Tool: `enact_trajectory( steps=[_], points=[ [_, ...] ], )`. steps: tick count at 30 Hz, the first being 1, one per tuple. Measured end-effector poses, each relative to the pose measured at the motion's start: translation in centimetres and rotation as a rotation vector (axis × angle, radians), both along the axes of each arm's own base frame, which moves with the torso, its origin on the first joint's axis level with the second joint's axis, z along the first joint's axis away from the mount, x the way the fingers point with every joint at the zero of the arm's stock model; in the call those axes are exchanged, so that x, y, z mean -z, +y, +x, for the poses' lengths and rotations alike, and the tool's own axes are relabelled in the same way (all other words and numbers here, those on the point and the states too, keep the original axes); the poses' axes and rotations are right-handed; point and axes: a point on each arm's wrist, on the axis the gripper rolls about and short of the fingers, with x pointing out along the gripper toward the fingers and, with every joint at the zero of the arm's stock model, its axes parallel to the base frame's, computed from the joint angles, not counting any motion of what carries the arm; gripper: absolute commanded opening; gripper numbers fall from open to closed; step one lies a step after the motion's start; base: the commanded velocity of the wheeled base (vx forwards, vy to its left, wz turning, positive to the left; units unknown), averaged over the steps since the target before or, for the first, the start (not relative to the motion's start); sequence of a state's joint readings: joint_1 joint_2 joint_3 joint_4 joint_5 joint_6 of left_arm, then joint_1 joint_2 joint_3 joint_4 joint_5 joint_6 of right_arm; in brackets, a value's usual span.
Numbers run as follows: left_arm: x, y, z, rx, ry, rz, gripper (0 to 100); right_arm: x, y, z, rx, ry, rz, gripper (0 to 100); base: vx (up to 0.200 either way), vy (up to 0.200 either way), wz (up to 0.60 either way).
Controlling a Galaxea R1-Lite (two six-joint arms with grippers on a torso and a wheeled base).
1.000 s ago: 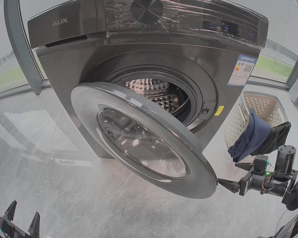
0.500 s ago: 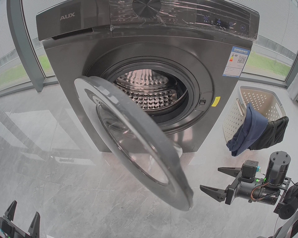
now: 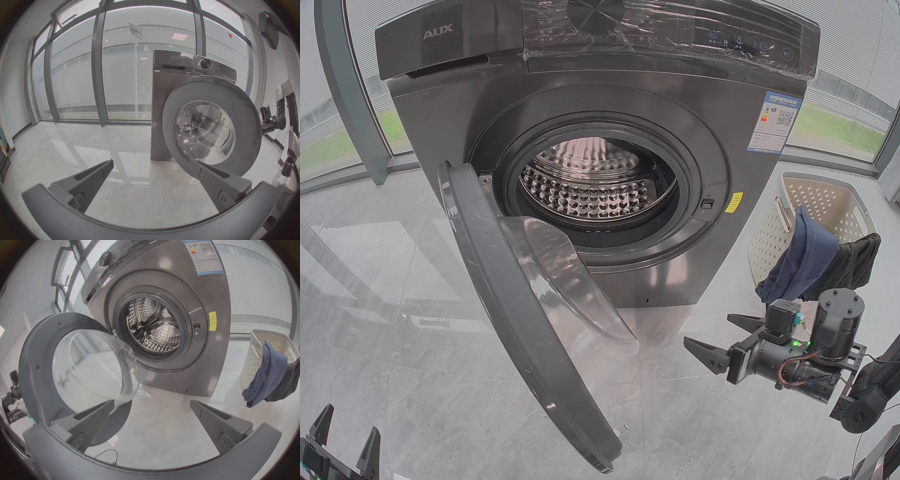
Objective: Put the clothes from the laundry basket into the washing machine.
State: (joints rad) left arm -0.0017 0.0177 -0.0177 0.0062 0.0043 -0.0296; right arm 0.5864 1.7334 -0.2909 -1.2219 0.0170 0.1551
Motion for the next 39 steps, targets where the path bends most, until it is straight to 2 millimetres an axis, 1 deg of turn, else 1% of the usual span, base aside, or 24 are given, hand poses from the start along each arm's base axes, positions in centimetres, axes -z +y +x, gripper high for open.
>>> enact_trajectory(
  steps=[7,10,15,19,22,25,27,33,39],
  points=[
    [0.0,0.0,0.0,0.000,0.000,0.000,100,0.8,2.9,3.0,0.008,0.010,0.023,100,0.000,0.000,0.00],
    [0.0,0.0,0.0,0.000,0.000,0.001,100,1.2,4.1,3.6,-0.002,0.014,0.021,100,0.000,0.000,0.00],
    [0.0,0.0,0.0,0.000,0.000,0.001,100,2.0,5.8,3.4,-0.040,0.027,0.013,100,0.000,0.000,0.00],
    [0.0,0.0,0.0,0.000,0.000,0.001,100,2.6,6.9,2.4,-0.090,0.049,-0.001,100,0.000,0.000,0.00],
    [0.0,0.0,0.0,0.000,0.000,0.001,100,2.9,7.3,1.6,-0.117,0.057,-0.005,100,0.000,0.000,0.00],
    [0.0,0.0,0.0,0.000,0.000,0.002,100,3.0,7.5,1.5,-0.123,0.061,-0.003,100,0.000,0.000,0.00],
    [0.0,0.0,0.0,0.000,0.000,0.003,100,2.8,7.7,1.7,-0.123,0.055,0.009,100,0.000,0.000,0.00],
    [0.0,0.0,0.0,0.001,0.000,0.005,100,2.9,8.6,2.6,-0.120,0.046,0.022,100,-0.200,0.000,0.00],
    [0.0,0.0,0.0,0.003,0.001,0.006,100,3.6,10.1,3.9,-0.126,0.040,0.026,100,0.000,0.000,0.00]
  ],
)
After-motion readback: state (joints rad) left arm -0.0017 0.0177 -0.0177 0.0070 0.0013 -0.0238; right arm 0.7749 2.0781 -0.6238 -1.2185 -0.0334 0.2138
